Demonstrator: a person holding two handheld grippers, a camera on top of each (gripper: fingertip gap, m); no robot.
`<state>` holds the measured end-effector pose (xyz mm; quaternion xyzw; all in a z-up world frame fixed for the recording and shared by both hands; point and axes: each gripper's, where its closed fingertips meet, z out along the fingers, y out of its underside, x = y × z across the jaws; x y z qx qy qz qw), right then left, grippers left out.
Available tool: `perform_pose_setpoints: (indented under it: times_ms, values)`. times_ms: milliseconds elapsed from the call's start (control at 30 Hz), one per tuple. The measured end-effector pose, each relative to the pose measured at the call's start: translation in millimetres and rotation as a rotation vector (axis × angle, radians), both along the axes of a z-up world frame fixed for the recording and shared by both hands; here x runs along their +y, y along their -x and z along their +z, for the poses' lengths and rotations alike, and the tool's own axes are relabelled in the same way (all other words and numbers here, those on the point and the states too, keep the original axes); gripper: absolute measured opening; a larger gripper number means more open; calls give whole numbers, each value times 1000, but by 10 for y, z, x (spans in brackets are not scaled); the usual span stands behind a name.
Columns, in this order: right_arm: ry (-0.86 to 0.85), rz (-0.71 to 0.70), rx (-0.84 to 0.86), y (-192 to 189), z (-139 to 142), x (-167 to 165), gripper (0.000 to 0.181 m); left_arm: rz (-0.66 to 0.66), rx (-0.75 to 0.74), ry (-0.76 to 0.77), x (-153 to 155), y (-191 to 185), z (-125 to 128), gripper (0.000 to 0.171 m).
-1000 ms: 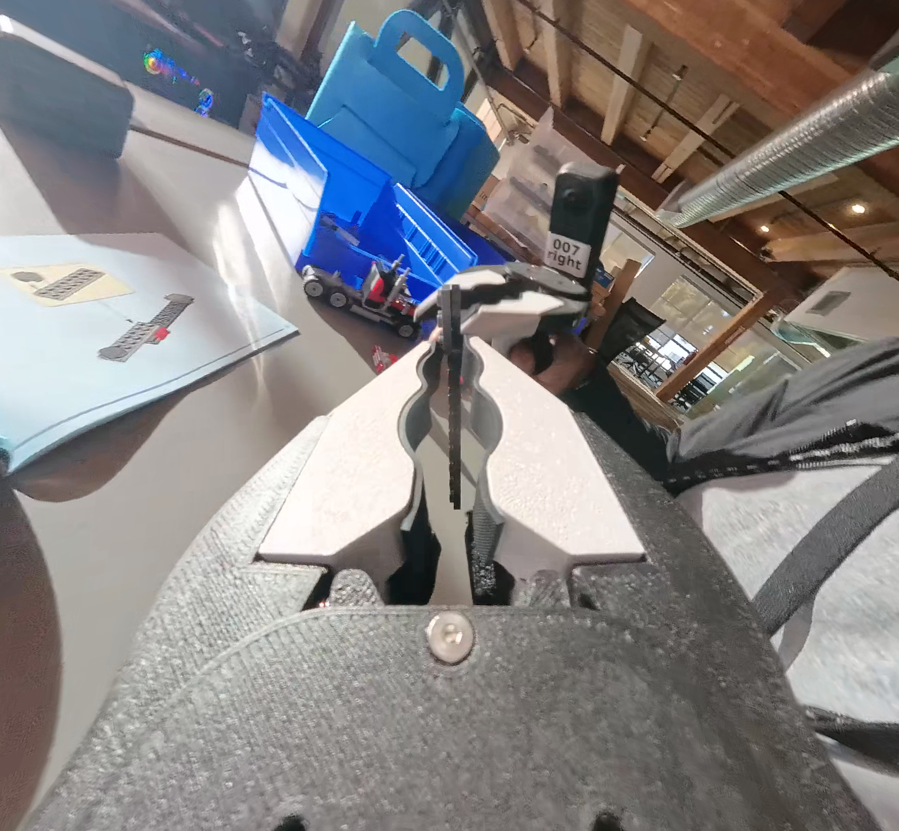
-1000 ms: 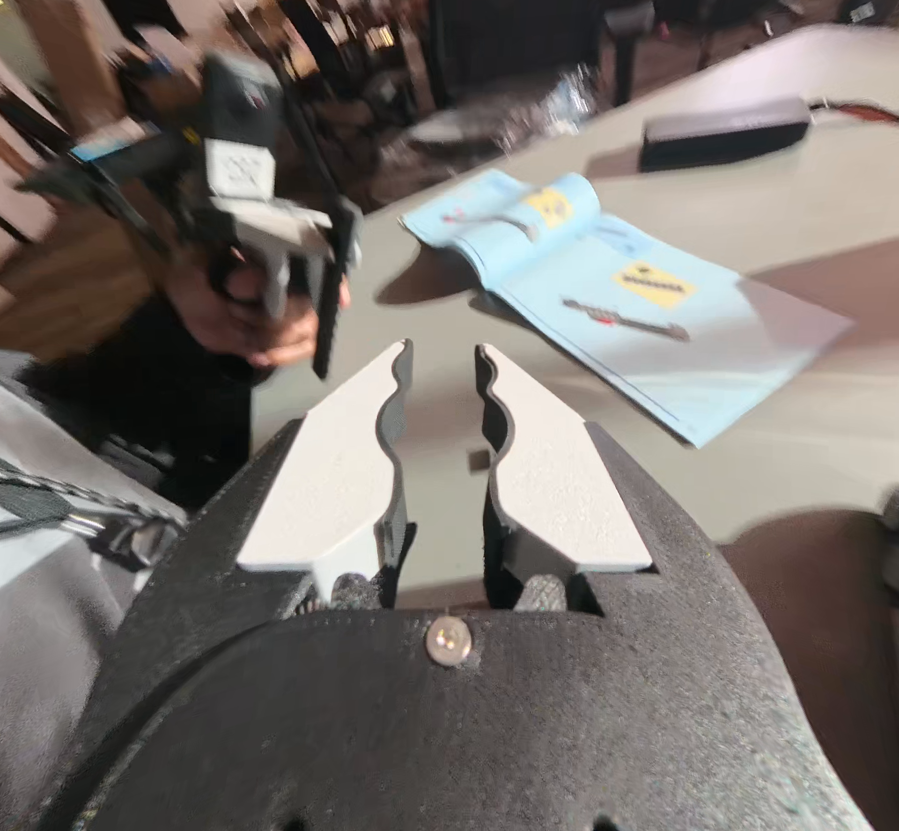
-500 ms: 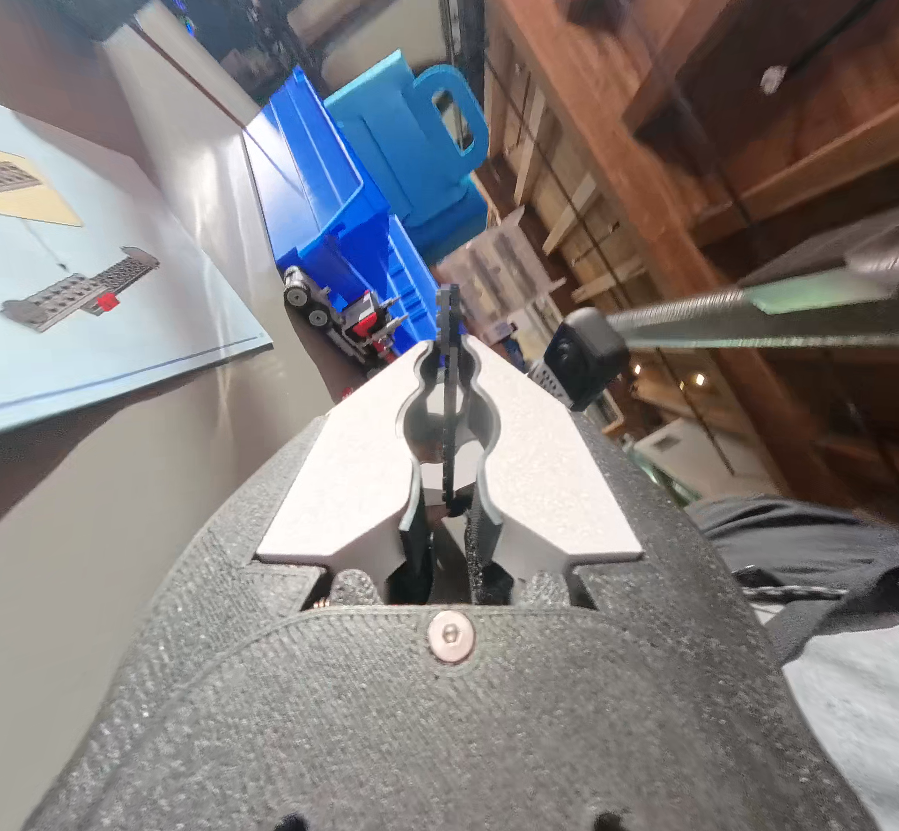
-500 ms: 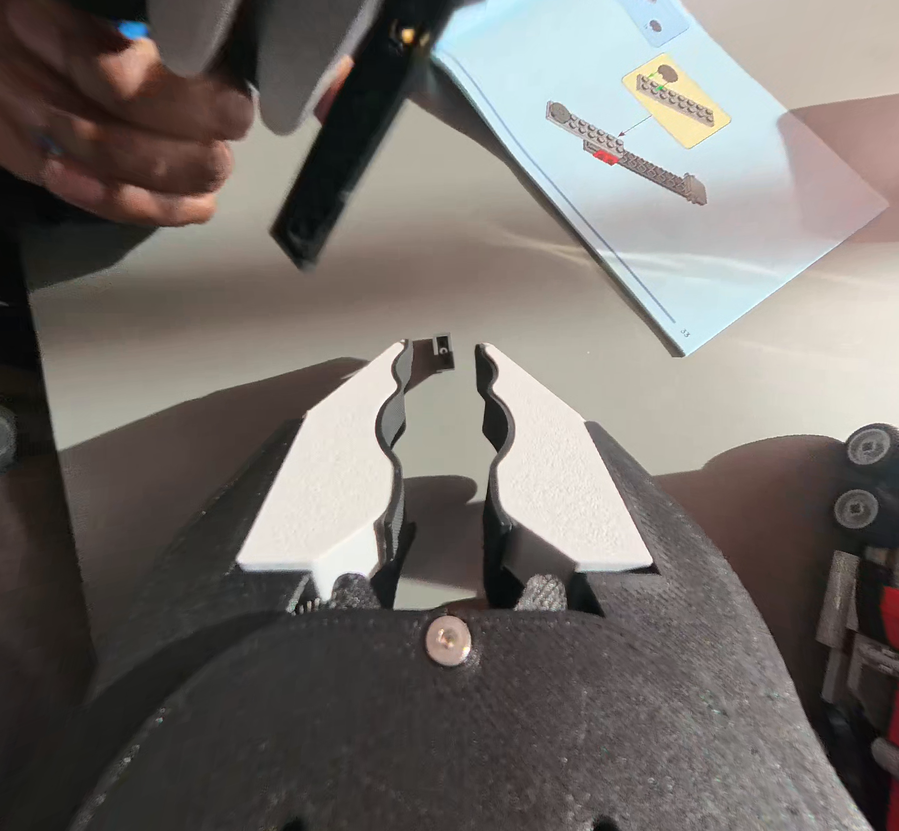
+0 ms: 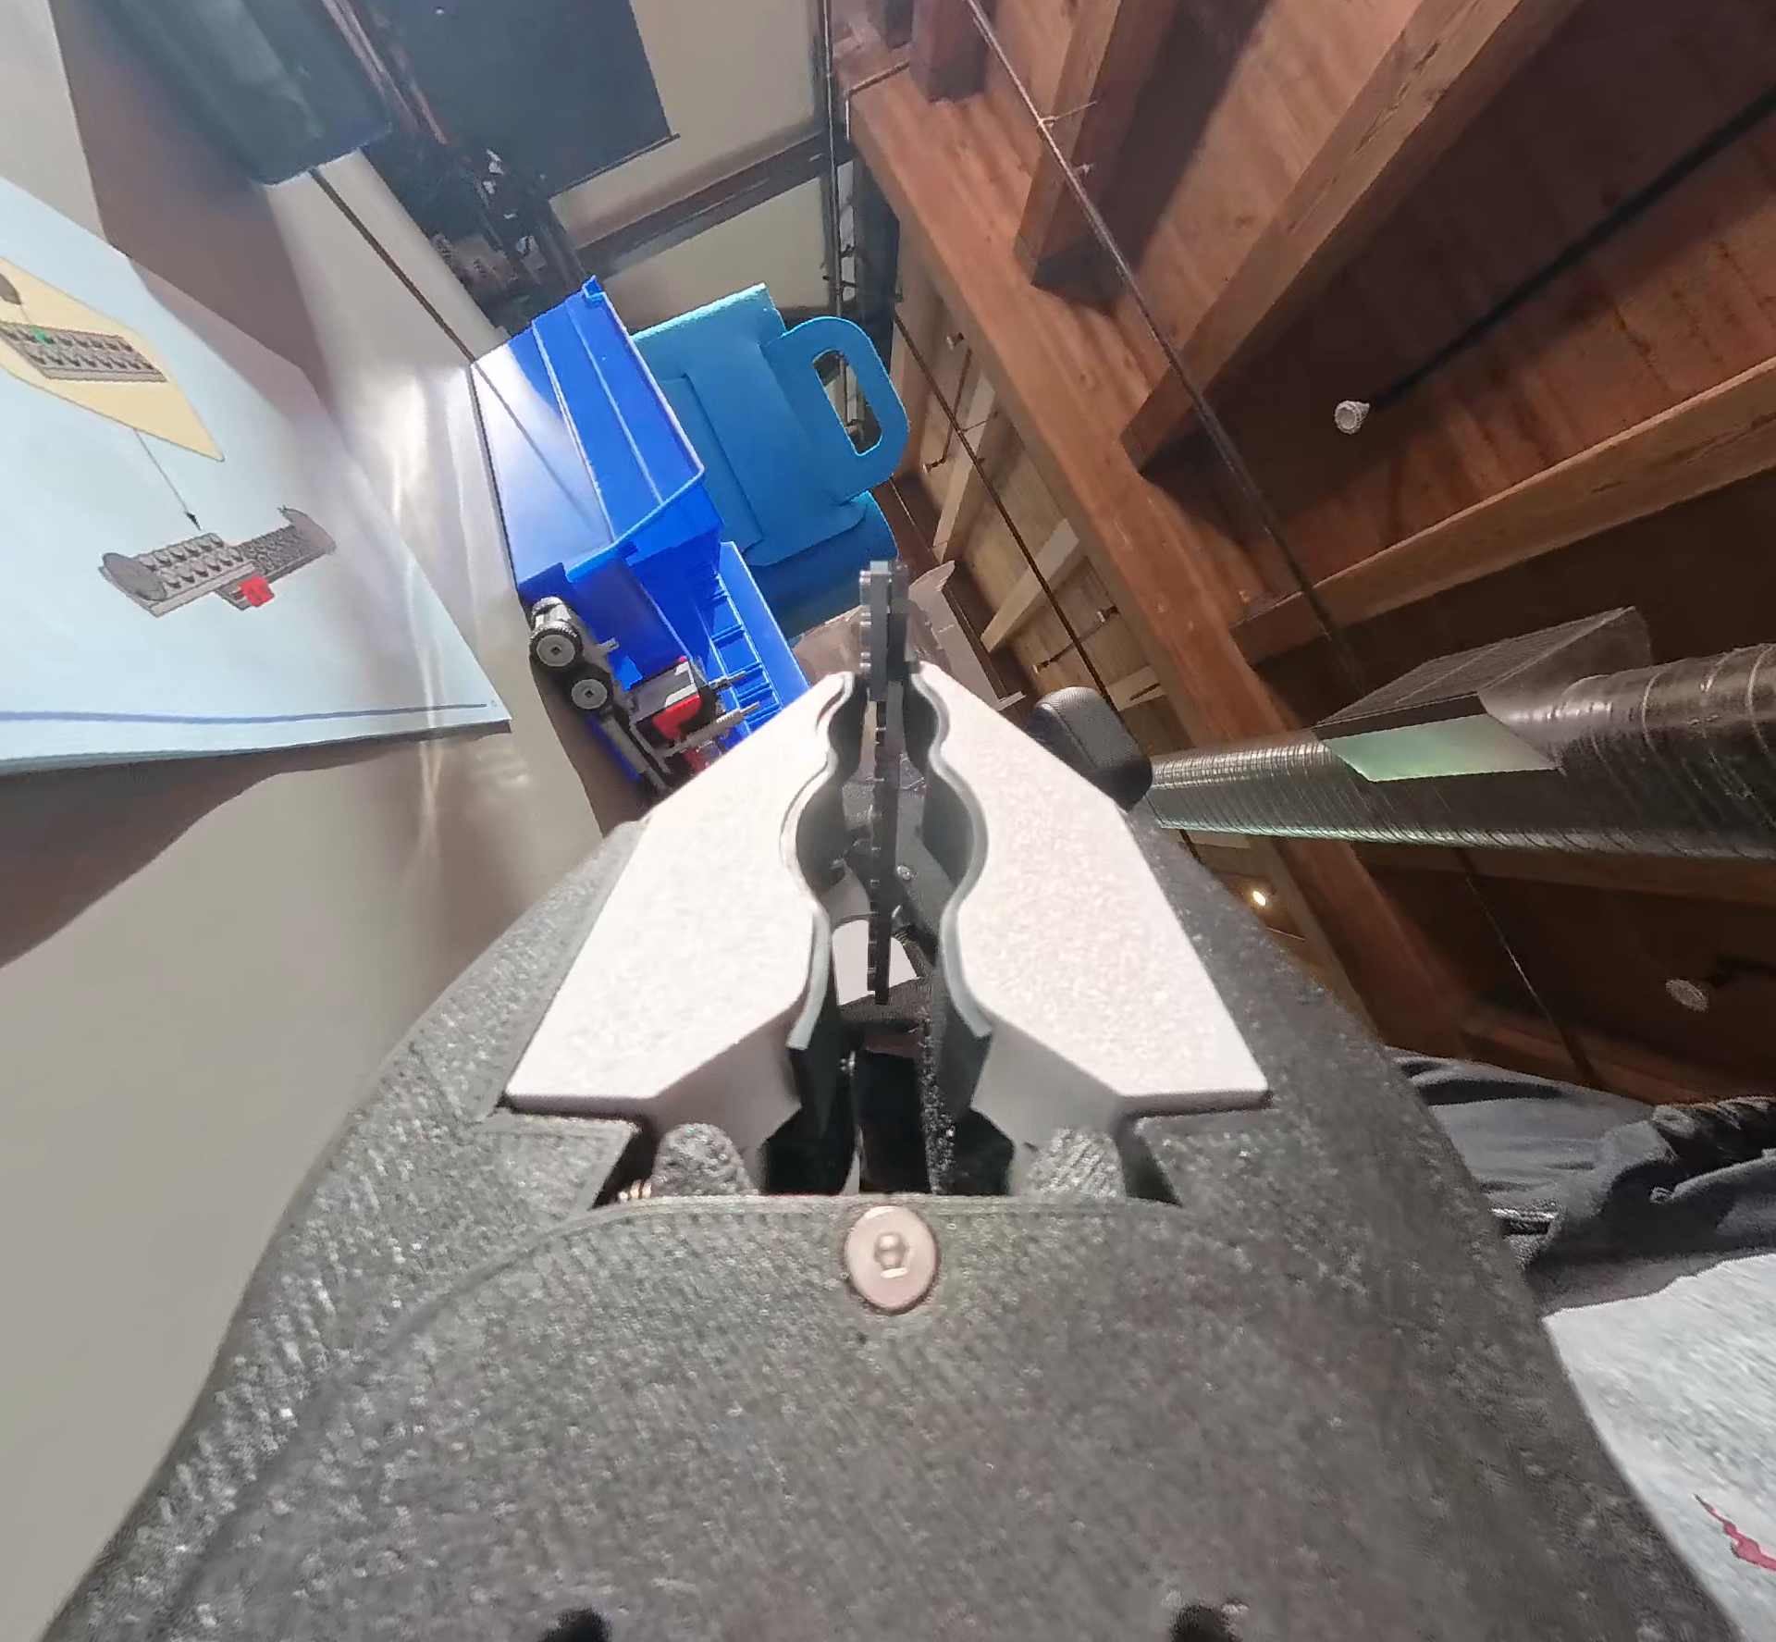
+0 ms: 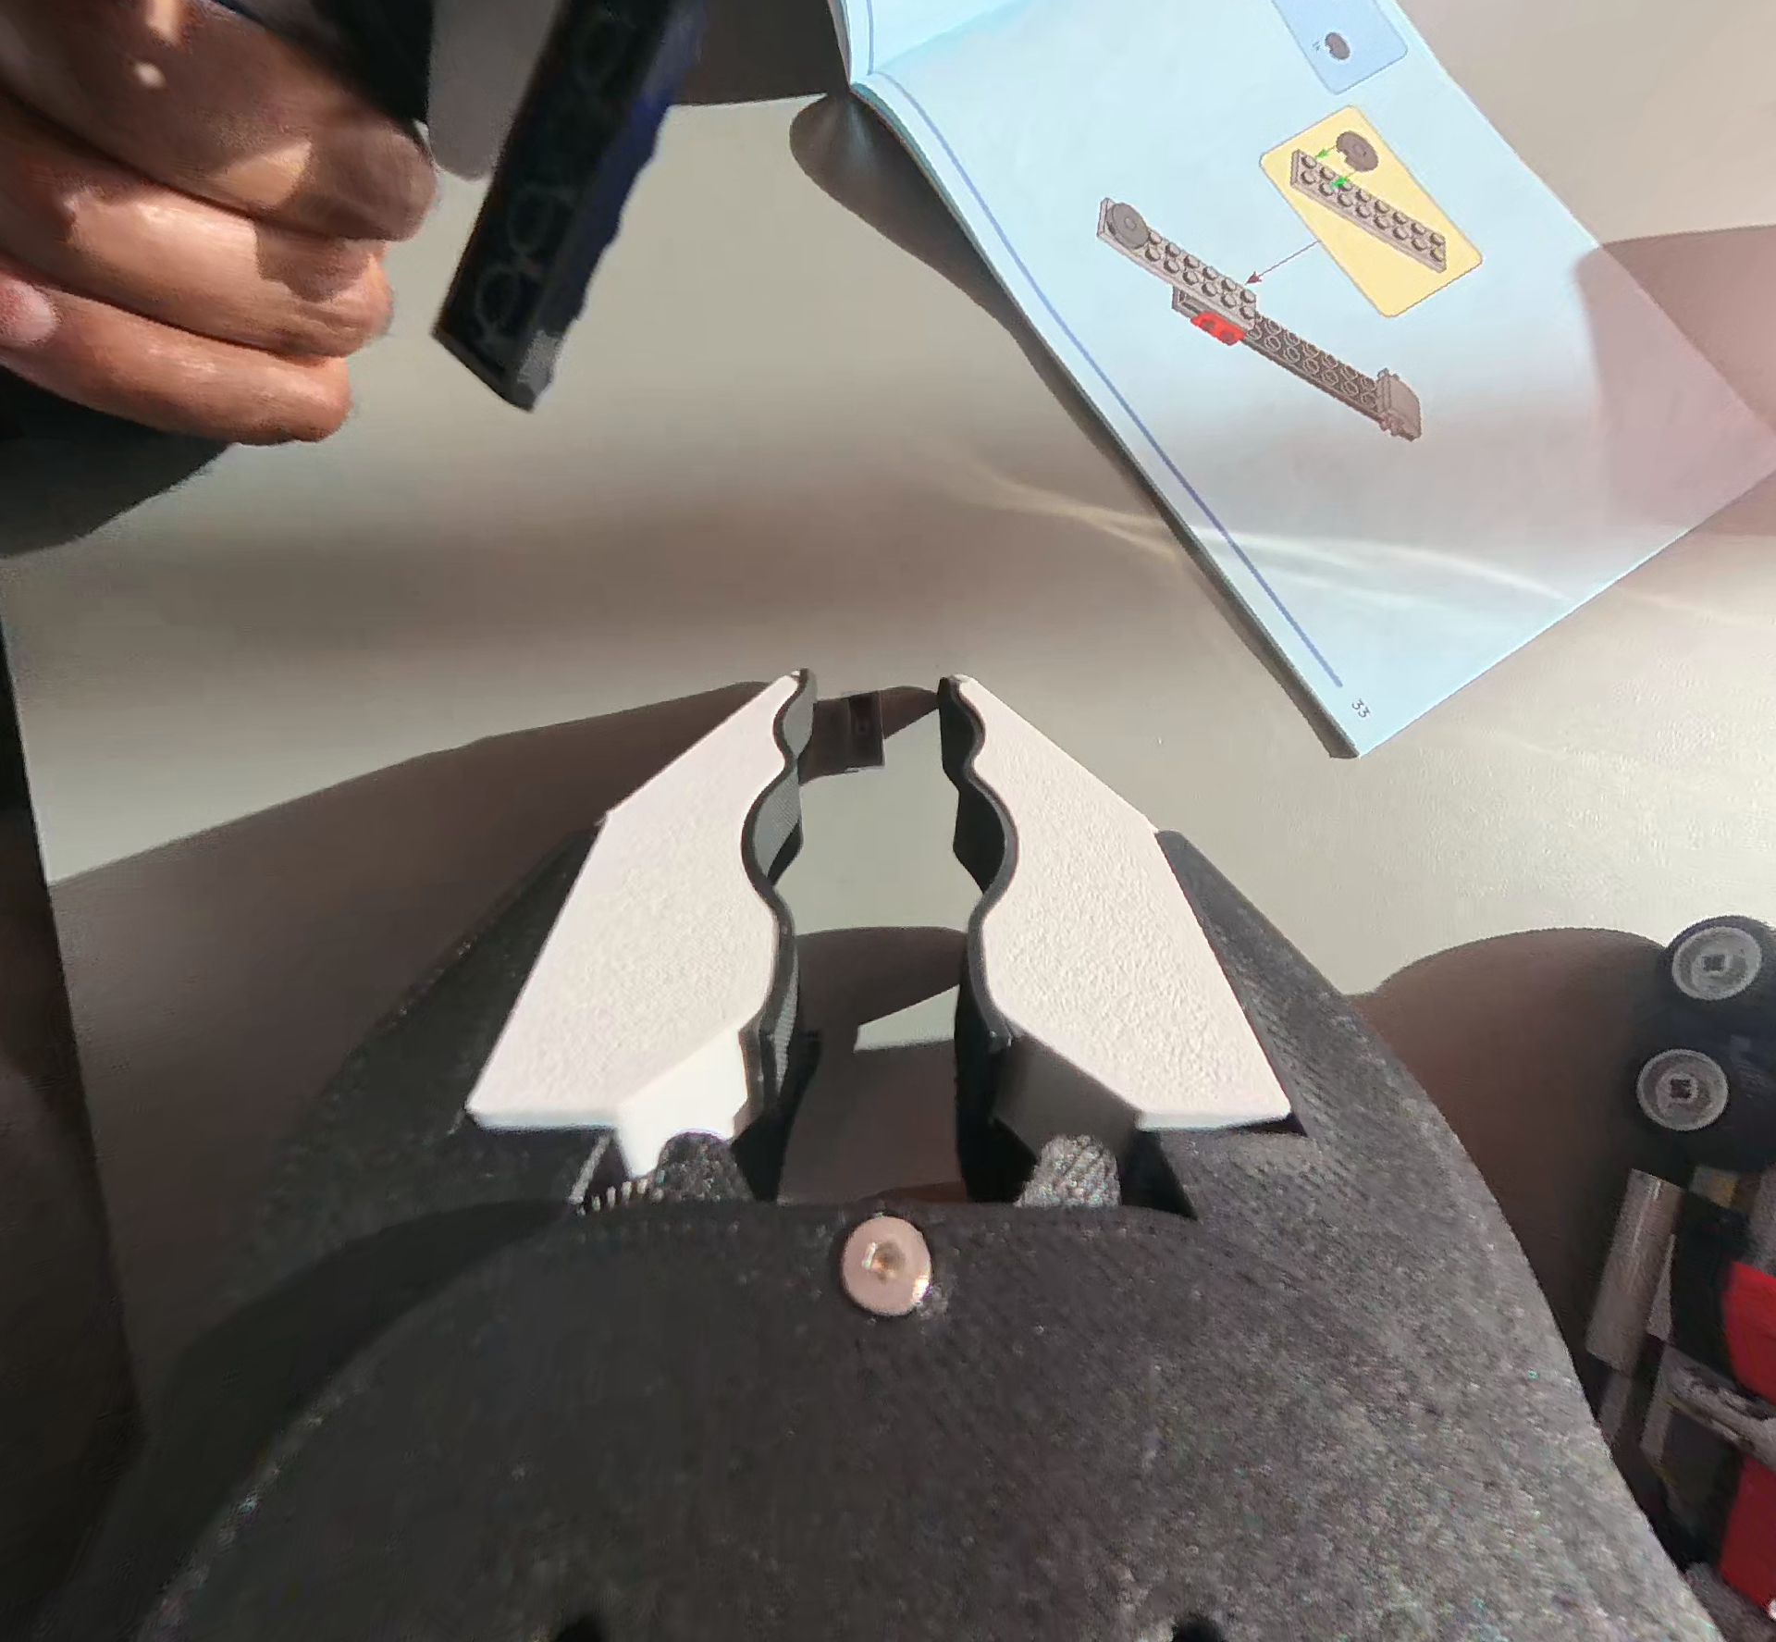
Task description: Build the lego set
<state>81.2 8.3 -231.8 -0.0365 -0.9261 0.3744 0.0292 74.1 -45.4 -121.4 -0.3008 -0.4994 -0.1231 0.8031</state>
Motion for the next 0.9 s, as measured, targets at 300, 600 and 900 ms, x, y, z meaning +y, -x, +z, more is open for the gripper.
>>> perform_pose_setpoints:
  times_ms: [300, 600, 900]
  values:
    - [-8, 17, -32, -9, -2, 26, 30, -37, -77, 53, 13, -27, -118, 8]
    - [-7, 19, -31, 31, -1, 70, 22, -50, -110, 97, 0, -36, -180, 8]
    - [-24, 59, -31, -2, 5, 117, 23, -58, -111, 113, -4, -38, -193, 8]
